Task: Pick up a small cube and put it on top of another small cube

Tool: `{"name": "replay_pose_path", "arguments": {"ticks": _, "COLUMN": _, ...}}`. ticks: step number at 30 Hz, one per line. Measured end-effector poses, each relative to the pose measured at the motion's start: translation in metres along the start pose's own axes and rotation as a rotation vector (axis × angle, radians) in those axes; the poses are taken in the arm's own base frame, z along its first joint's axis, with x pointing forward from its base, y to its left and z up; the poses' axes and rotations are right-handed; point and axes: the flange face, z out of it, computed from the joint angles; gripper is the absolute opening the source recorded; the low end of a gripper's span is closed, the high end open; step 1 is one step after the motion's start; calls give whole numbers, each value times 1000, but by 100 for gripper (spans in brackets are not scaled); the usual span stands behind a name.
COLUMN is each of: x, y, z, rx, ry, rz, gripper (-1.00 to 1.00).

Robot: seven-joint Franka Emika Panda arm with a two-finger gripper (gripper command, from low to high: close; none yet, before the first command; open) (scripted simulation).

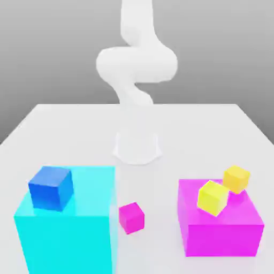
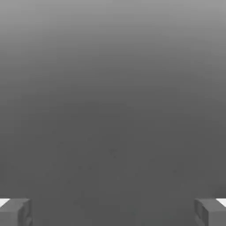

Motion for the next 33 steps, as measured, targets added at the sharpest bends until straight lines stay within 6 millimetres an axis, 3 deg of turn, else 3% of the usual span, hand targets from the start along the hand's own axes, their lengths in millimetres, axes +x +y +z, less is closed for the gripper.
{"name": "replay_pose_path", "arguments": {"ticks": 7, "x": -40, "y": 36, "z": 130, "rx": -162, "ry": -60, "rz": 297, "gripper": 0}}
{"name": "replay_pose_path", "arguments": {"ticks": 15, "x": -101, "y": 115, "z": 243, "rx": -360, "ry": -90, "rz": 650, "gripper": 0}}
{"name": "replay_pose_path", "arguments": {"ticks": 19, "x": -138, "y": 164, "z": 282, "rx": -468, "ry": -90, "rz": 821, "gripper": 0}}
{"name": "replay_pose_path", "arguments": {"ticks": 26, "x": -195, "y": 262, "z": 335, "rx": -732, "ry": -147, "rz": 939, "gripper": 0}}
{"name": "replay_pose_path", "arguments": {"ticks": 33, "x": -227, "y": 296, "z": 378, "rx": -761, "ry": -164, "rz": 958, "gripper": 0}}
